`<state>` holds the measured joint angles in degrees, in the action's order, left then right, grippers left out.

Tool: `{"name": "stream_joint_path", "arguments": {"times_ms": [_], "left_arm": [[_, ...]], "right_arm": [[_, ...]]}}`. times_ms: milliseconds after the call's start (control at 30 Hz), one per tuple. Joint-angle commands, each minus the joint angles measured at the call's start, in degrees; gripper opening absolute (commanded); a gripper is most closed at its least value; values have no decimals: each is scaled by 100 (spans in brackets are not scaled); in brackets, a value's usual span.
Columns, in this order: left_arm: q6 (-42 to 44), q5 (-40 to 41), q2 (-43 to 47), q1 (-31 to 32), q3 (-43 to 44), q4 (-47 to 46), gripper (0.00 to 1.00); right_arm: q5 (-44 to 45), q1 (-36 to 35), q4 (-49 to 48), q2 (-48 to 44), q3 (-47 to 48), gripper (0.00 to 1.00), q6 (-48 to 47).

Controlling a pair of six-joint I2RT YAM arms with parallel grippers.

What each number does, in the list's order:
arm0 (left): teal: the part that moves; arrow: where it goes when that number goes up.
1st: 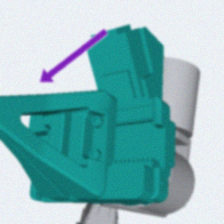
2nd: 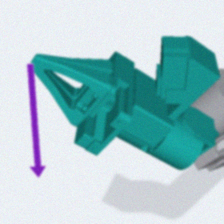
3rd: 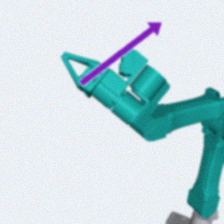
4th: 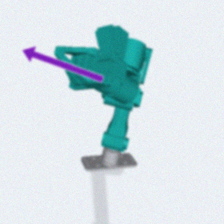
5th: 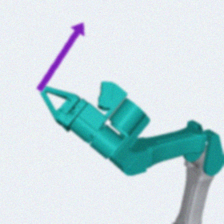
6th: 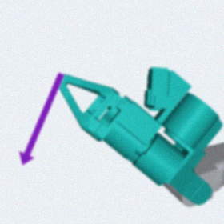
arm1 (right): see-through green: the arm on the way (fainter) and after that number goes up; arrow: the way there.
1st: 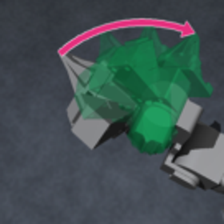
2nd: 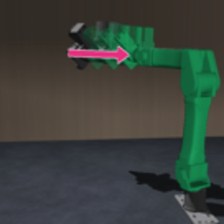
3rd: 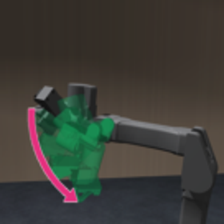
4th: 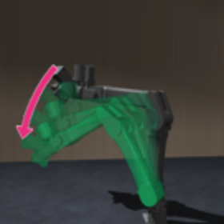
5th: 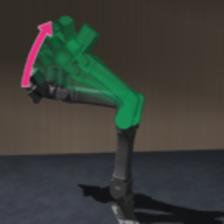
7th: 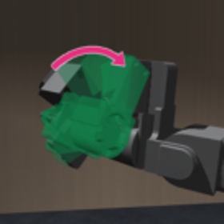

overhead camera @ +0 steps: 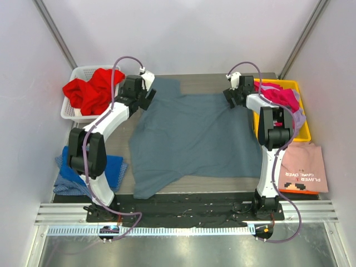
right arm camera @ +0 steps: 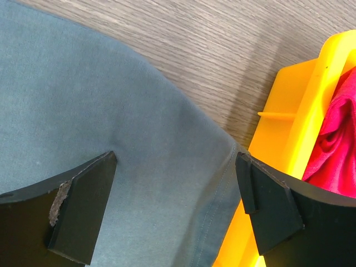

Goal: Fold and stack the t-shirts
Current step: Flatten out the tshirt

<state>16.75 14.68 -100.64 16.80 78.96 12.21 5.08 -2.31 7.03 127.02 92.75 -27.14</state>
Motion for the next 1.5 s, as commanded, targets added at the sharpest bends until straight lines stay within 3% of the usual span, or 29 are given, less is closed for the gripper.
{"name": "stream_joint_path", "arguments": {"times_ms": [0, 433, 833, 1133, 1467], "left_arm": [[118, 132, -603, -1, 663, -439, 92], [-41, -18, -2969, -63, 3483, -25, 92], [828, 466, -4622, -45, 5031, 211, 93], [1638, 914, -5097, -97, 5217, 194, 93], [2147, 1212, -5246, -317, 5173, 124, 93]], "right_arm": [[204, 28, 80, -246, -405, 100, -99], [-183, -165, -70, -2592, -1786, 100, 305], [-438, -358, 273, -3842, -2410, 100, 323], [-429, -376, 448, -4518, -2832, 100, 226], [-385, -376, 501, -4651, -2982, 100, 173]]}}
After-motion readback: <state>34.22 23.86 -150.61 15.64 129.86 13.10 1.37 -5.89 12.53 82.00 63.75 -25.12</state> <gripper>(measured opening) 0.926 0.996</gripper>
